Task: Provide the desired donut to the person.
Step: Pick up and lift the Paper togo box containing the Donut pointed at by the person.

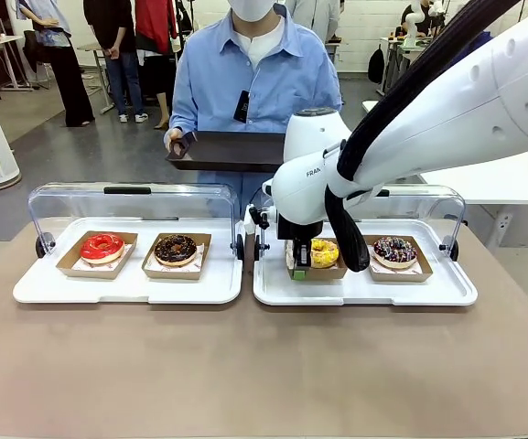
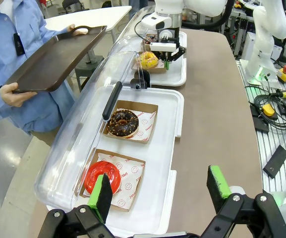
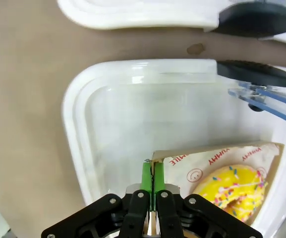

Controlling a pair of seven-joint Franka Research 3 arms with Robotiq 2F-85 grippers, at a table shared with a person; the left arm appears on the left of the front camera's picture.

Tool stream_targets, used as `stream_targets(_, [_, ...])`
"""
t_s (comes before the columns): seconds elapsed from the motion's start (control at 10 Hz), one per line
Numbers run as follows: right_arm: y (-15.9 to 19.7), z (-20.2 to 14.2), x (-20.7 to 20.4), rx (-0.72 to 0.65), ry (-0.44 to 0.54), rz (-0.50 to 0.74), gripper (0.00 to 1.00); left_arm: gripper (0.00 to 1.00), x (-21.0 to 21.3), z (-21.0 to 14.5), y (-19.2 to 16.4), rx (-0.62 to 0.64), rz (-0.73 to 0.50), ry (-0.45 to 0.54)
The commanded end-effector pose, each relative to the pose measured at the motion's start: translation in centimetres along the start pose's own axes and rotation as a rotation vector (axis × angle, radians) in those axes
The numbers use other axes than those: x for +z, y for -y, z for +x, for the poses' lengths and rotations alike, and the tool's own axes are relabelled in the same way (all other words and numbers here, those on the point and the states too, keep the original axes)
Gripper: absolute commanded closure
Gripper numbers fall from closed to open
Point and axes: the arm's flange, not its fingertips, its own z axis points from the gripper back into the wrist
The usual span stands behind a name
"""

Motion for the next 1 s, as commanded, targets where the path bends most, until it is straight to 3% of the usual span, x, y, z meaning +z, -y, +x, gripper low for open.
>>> stream_targets(0.0, [-3.3,-0.7,3.4,0.084,-0.086,-0.005,1.00,0.00,0.0,0.0,0.0,0.001,0.009,-0.008])
stream_targets(0.5, [-10.5,-1.8,14.9,0.003,-0.116,-0.068,1.00,0.00,0.0,0.0,0.0,0.001,0.009,-0.008])
stream_targets(0.9, [-13.1,-2.2,22.4,-0.083,-0.054,-0.063,1.00,0.00,0.0,0.0,0.0,0.001,0.009,-0.008])
